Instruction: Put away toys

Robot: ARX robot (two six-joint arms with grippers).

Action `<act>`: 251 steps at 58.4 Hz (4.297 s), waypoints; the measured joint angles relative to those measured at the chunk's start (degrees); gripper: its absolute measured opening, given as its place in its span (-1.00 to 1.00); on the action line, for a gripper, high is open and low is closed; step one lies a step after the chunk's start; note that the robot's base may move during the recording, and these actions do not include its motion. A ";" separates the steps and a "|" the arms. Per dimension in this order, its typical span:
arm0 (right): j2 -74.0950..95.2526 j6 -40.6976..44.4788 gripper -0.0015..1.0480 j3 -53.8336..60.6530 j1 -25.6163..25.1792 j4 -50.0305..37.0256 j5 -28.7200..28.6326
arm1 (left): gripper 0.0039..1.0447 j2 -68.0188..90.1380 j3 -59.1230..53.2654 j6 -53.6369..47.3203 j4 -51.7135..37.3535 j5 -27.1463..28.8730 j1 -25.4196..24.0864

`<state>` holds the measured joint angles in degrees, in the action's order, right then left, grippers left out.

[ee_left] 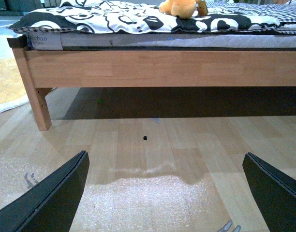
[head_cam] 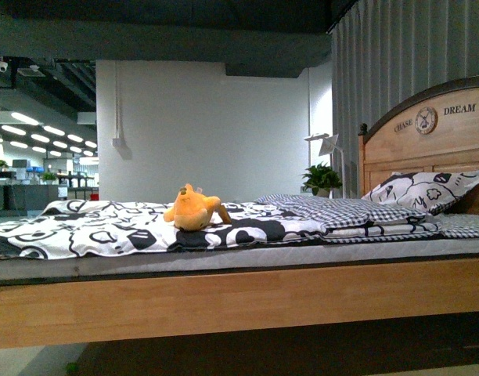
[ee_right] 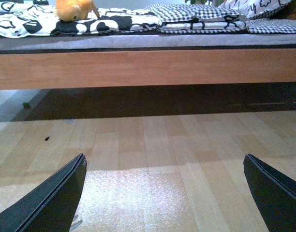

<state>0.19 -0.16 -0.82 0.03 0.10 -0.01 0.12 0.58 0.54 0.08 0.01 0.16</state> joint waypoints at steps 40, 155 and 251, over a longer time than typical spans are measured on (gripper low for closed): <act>0.00 0.00 0.87 0.00 -0.02 0.00 0.00 | 0.88 0.00 0.00 0.00 0.00 0.00 0.00; -0.02 0.00 0.87 0.00 0.00 0.00 -0.02 | 0.88 -0.02 0.00 0.00 0.00 0.04 0.00; 2.19 -3.37 0.87 -1.51 3.10 5.22 9.86 | 0.88 -0.07 0.00 -0.09 0.04 0.07 0.04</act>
<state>2.37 -3.53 -2.33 3.14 5.32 9.85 0.05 0.58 0.45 0.12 0.08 0.21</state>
